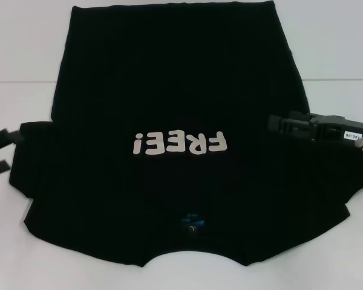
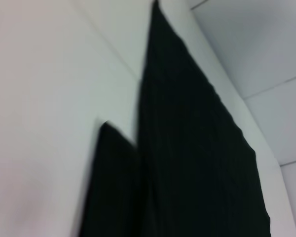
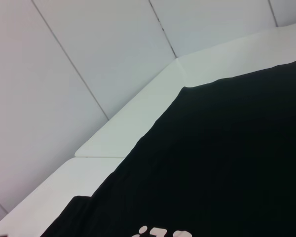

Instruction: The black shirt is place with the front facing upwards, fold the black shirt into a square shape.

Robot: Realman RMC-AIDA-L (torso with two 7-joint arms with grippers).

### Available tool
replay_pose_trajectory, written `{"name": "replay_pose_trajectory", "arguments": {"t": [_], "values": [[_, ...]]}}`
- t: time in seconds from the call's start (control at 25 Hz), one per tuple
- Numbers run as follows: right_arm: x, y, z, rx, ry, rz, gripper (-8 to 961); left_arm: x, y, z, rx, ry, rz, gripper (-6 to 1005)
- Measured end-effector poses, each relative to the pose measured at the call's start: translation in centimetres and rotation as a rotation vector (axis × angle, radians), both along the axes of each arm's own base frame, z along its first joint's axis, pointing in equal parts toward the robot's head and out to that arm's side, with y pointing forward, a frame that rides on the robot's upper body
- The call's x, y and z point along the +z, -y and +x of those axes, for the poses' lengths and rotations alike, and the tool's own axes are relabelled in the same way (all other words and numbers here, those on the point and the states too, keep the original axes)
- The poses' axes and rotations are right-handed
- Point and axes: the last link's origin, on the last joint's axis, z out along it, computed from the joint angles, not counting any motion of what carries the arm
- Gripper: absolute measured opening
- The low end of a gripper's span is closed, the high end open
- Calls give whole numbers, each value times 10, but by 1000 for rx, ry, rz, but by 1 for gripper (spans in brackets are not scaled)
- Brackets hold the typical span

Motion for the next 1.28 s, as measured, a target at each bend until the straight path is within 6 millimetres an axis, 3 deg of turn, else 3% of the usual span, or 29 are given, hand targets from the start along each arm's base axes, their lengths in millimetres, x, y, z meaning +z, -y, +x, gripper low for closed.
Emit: {"name": "replay_pose_trajectory", "arguments": {"t": [0.32, 0.56, 1.28], "values": [[-1, -3, -3, 2, 0, 2, 807, -10, 21, -12, 111, 114, -39, 933], [-3, -3, -4, 7, -2, 4, 805, -25, 19, -14, 146, 153, -49, 933], [-4, -1, -3, -3, -9, 1, 800, -31, 18, -22, 206, 156, -17, 932]]}}
